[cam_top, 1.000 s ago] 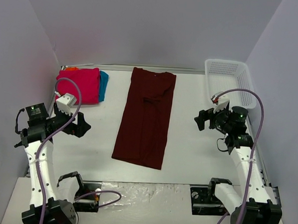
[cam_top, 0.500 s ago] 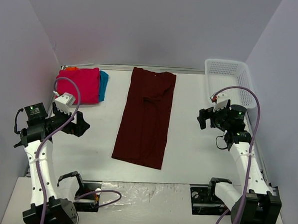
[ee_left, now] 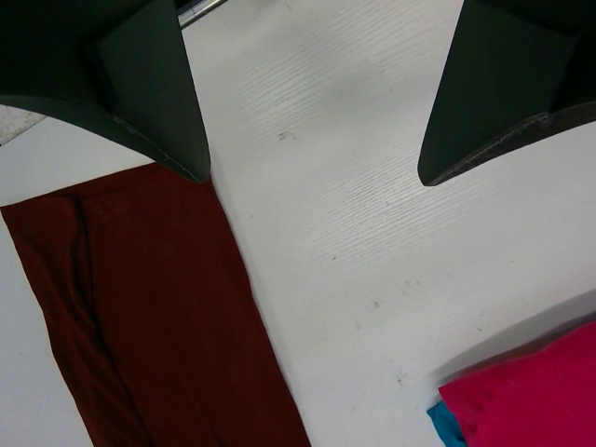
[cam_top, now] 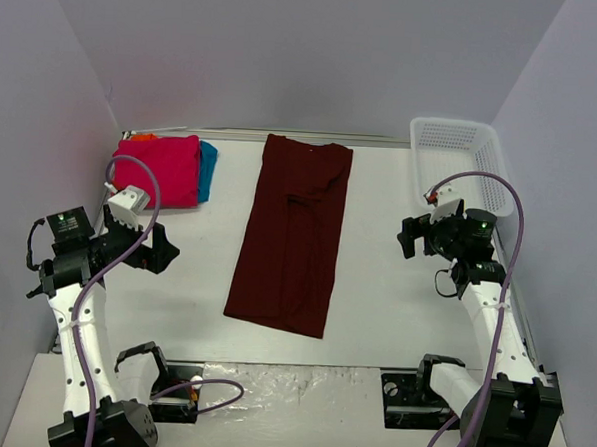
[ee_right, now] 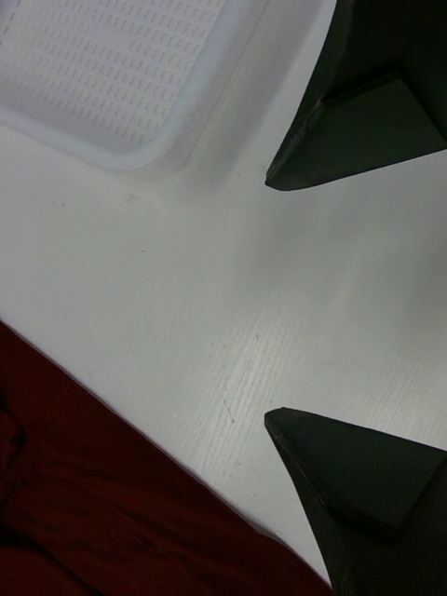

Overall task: Fold and stack the t-shirts
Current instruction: Rotate the tshirt 90 degrees

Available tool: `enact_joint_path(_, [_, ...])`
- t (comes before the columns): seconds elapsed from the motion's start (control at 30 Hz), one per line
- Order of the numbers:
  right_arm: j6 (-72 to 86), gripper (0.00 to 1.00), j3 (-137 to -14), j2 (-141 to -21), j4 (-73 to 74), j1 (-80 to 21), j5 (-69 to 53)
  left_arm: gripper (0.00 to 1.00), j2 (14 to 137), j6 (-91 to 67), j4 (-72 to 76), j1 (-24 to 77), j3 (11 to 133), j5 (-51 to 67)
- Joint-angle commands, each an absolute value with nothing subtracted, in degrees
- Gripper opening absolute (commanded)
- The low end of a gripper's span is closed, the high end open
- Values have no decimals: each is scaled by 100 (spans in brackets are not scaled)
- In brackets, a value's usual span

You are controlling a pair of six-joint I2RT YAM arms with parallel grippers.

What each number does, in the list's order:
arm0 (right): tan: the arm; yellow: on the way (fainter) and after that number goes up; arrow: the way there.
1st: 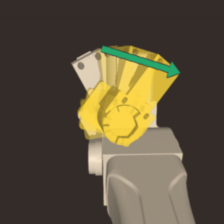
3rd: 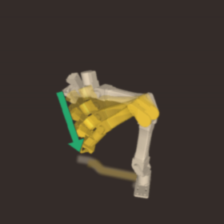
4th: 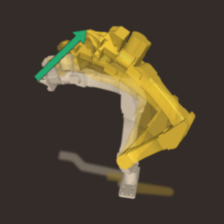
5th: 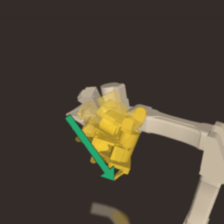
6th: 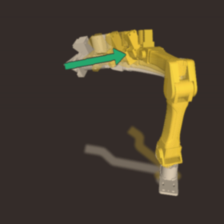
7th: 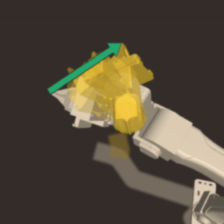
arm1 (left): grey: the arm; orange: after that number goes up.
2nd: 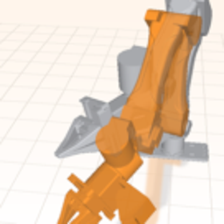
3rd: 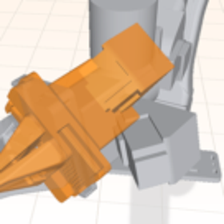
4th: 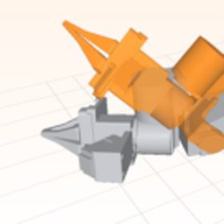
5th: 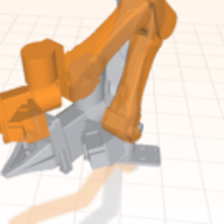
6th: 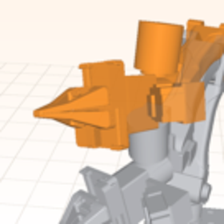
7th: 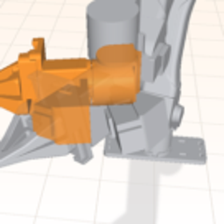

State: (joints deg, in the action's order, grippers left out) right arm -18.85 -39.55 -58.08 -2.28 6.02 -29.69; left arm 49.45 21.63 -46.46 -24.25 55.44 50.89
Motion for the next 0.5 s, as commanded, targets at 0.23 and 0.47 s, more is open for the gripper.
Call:
enact_joint_path(0.23, [-1969, 100, -4157, -5660, -229, 738, -3269, 94, 4711, 2188, -4623, -2496, 5493, 5265])
enact_joint_path(0.47, [-1985, 100, -4517, -5747, 401, 800, -4389, 94, 4684, 2188, -4623, -2540, 5493, 5273])
